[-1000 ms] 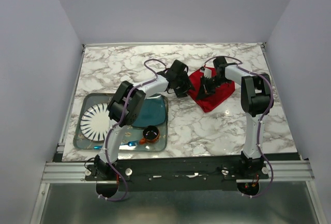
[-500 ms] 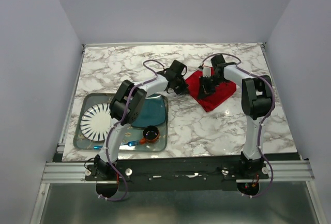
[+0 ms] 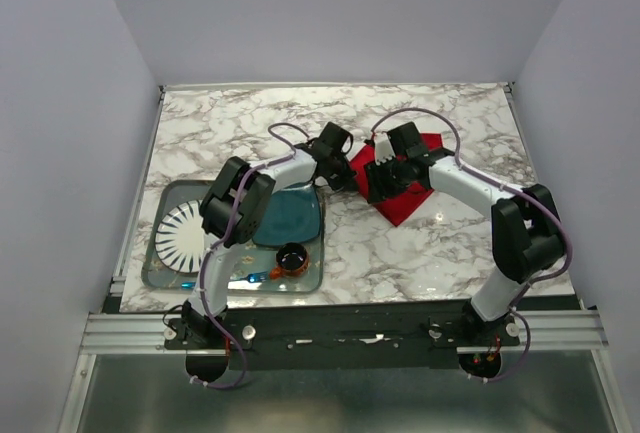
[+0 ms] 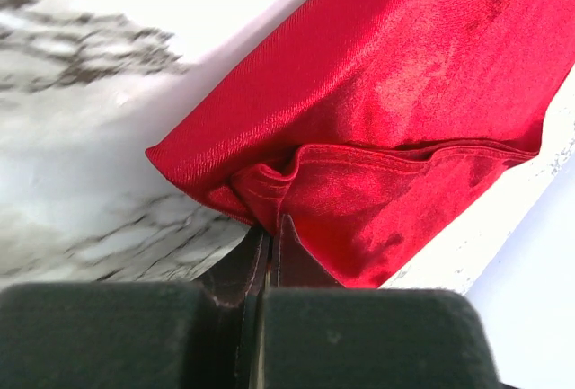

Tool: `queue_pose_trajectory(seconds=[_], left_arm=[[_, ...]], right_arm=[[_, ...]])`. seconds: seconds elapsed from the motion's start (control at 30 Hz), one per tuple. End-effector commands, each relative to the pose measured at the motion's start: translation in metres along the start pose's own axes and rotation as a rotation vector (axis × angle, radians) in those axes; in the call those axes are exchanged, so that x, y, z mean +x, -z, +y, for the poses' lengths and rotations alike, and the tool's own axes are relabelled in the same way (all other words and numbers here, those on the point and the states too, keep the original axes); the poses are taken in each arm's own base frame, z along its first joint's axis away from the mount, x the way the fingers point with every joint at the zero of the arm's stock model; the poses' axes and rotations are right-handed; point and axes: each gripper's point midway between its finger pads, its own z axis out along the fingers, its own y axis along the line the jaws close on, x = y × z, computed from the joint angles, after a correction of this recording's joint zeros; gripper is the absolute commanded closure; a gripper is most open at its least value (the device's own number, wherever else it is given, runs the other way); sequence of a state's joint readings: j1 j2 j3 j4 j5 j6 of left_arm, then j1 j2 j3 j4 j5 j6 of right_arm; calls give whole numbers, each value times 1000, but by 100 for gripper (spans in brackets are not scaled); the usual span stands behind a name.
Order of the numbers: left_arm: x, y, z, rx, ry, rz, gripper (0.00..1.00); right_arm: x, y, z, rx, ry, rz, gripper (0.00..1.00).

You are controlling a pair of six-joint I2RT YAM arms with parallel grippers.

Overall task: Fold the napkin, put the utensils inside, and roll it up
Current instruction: Roll the napkin with the utensil

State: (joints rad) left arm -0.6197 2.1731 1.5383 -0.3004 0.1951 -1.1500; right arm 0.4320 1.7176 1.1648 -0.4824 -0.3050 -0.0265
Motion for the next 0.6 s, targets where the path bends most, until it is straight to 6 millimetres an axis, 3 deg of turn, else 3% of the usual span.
queue_pose_trajectory(seconds=[0.0,0.07,0.1,0.4,0.57], left_arm=[[11,12,15,-23,19,51,100],[11,14,13,-10,21,56,100],[11,15,14,-9,22,59,100],[9,21,13,22,32,92,100],[10,23,10,46,59,118,100]], right_arm=[[-14,-8,-6,162,101,-103,45],[-12,-14,-9,208,122,-93,41],[-13,-16,-9,216,130,-90,0],[-10,-27,-17,328,212,-32,1],[0,-34,-19,384,262,25,11]])
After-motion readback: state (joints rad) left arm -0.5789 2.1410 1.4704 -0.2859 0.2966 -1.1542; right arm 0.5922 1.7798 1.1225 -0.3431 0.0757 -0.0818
